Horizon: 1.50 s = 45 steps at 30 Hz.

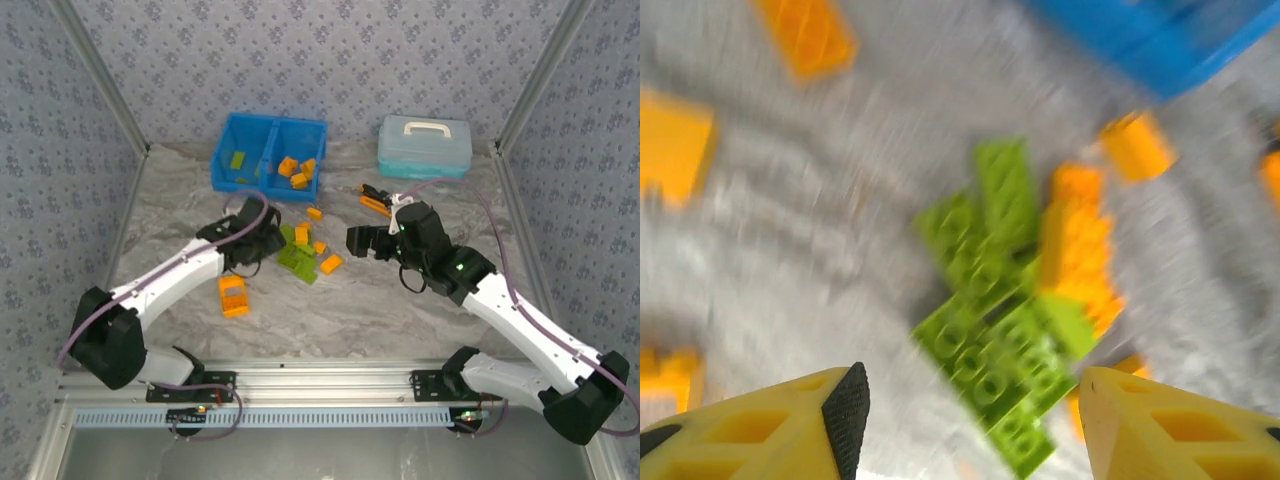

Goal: Sort the legos into containers by color

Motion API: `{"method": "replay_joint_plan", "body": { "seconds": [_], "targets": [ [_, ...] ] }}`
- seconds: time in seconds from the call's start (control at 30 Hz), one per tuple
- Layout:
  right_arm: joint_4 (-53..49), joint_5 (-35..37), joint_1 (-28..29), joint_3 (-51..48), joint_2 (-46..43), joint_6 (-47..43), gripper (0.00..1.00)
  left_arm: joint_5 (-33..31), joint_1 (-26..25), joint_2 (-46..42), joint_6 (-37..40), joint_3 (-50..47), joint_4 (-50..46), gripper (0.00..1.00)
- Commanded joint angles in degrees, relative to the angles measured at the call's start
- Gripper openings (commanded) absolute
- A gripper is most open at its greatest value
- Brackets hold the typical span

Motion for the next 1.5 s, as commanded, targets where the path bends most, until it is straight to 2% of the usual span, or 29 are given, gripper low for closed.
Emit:
{"method": "replay_joint_plan", "body": {
  "seconds": [0.0, 0.2, 0.3, 0.53, 0.63, 0.8, 1.03, 1.13, 1.23, 1.4, 1.47],
  "targets": [
    [1.34, 0.10, 0.25, 0.36, -0.14, -0.04, 1.00, 3.02, -0.59, 4.17, -9.23, 0.32, 3.58, 0.60],
    [1.08, -0.45, 0.35, -0.26, -0.18, 0.62, 1.00, 4.56, -1.20, 12.35, -9.06, 4.77, 5.78, 0.61],
    [0.74, -0.16, 0.37, -0.35, -0.27, 0.59, 1.00, 5.93, -1.38, 15.63, -9.80, 6.48, 6.27, 0.66],
    [0.58, 0.28, 0.25, -0.61, -0.53, 0.05, 1.00, 5.89, -1.64, 19.37, -9.49, 7.57, 6.44, 0.68],
    [0.47, 0.38, 0.31, -0.52, -0.52, -0.09, 1.00, 6.23, -1.65, 20.57, -9.41, 7.32, 6.26, 0.63],
    [0.35, 0.42, 0.30, -0.35, -0.62, 0.06, 1.00, 6.40, -1.65, 20.66, -9.31, 6.22, 5.75, 0.48],
    [0.63, 0.19, 0.29, -0.35, -0.27, 0.49, 1.00, 5.21, -1.66, 16.98, -8.57, 5.63, 3.72, 0.33],
    [0.44, 0.38, 0.24, -0.27, -0.34, 0.55, 1.00, 2.70, -2.16, 12.51, -6.95, 6.76, 0.61, 0.31],
    [0.68, 0.33, 0.36, -0.46, -0.27, 0.90, 1.00, -2.55, -2.60, 8.05, -3.29, 10.14, -4.59, 0.30],
    [1.24, 0.09, 0.42, -0.63, -0.09, 1.19, 1.00, -15.89, -1.43, 5.90, 9.13, 19.72, -12.52, 0.31],
    [0.82, -0.16, 0.53, -0.24, 0.08, 1.15, 1.00, -15.35, 1.44, 7.04, 14.03, 24.19, -13.71, 0.30]
  ]
}}
